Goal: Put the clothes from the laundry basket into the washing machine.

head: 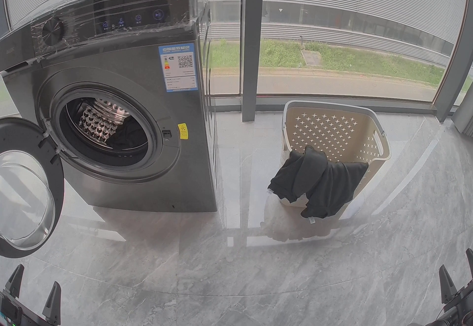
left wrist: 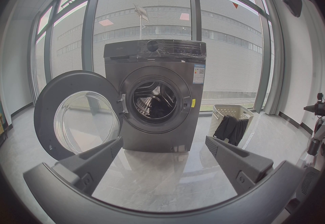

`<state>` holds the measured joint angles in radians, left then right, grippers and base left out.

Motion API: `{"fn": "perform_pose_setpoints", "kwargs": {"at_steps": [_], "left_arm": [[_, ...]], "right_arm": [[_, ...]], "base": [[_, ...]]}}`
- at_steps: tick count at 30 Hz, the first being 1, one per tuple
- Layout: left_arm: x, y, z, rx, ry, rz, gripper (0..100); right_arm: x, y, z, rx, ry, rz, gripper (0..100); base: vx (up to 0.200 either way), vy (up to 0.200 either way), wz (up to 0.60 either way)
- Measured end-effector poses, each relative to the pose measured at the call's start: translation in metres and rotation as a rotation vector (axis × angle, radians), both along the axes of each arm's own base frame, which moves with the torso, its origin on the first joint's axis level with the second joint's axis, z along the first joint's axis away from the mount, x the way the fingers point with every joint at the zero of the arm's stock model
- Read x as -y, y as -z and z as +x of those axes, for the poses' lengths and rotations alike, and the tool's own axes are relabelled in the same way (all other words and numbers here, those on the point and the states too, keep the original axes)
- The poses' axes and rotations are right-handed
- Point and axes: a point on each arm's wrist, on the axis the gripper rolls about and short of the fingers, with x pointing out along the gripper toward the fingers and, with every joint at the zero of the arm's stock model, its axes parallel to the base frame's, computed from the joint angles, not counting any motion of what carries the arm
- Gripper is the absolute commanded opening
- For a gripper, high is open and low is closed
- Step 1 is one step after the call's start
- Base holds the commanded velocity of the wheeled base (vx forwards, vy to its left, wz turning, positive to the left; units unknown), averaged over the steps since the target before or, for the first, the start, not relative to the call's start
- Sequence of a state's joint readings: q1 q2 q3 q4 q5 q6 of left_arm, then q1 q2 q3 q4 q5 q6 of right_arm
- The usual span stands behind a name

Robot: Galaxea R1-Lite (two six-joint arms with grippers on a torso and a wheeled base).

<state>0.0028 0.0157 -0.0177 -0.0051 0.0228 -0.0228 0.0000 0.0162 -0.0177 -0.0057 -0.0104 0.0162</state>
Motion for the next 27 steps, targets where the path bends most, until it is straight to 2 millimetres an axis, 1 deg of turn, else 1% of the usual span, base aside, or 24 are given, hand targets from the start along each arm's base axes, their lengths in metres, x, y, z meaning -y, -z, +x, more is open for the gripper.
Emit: {"fn": "perform_pose_setpoints", "kwargs": {"at_steps": [6,18,24,27], "left_arm": [[0.0000,0.0001,0.0000,-0.002,0.001,0.000,100],[0.0000,0.0001,0.0000,-0.001,0.003,0.000,100],[0.0000,0.0001,0.0000,-0.002,0.003,0.000,100],[0.0000,0.0001,0.0000,-0.001,0.001,0.000,100]], "right_arm": [[0.0000,0.0000,0.0000,0.000,0.000,0.000,100],[0.0000,0.0000,0.0000,0.000,0.000,0.001,100],[0.0000,0.0000,0.0000,0.000,0.000,0.000,100],[0.0000,0.0000,0.0000,0.000,0.000,0.001,100]], "base": [[0.000,0.000,0.00],[0.200,0.000,0.00],[0.000,0.000,0.00],[0.000,-0.200,0.00]]}}
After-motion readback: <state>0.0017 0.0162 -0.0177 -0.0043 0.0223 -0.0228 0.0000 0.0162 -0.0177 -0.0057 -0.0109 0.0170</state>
